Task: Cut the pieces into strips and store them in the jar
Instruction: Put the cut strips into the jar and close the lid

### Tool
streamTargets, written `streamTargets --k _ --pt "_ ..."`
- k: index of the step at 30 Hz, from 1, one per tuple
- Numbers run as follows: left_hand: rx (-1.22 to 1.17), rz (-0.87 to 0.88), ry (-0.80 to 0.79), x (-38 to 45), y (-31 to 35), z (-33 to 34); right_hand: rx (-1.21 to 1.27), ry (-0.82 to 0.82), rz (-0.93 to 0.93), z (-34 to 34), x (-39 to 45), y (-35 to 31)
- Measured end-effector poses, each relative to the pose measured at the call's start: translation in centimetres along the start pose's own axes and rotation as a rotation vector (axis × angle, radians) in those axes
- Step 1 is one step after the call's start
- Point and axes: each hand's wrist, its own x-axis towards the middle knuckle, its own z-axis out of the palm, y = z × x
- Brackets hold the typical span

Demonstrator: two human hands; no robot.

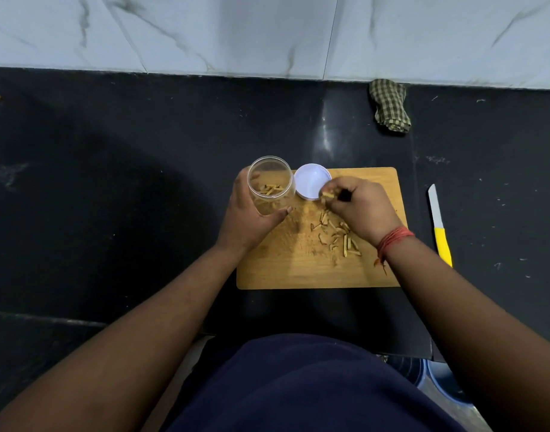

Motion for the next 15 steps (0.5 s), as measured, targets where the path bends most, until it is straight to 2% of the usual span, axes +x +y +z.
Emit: streamTargets --k 3,5,6,8,11,15 --pt "-0.013 -0.001 0.008 -0.1 0.1 0.0 0.249 -0.009 -0.02 -1.6 1.0 -4.1" --pt "-0.013 0.003 0.007 -0.2 0.2 0.1 0.31 -0.035 -0.116 -2.2 1.7 -7.0" --pt "-0.011 0.004 0.001 -0.2 0.3 0.1 0.257 -0.029 -0.194 -2.1 2.2 -8.1" --pt "-0.011 -0.009 -0.015 -0.2 0.3 0.0 0.0 -0.056 -0.367 -1.2 3.2 -9.6" --pt "-0.026 -0.015 -0.022 -0.1 0.4 -0.1 -0.393 -0.224 -0.505 1.1 3.9 -9.9" --pt "-0.058 -0.004 0.006 0.0 0.7 0.0 -0.527 -0.25 -0.6 2.7 3.4 -9.4"
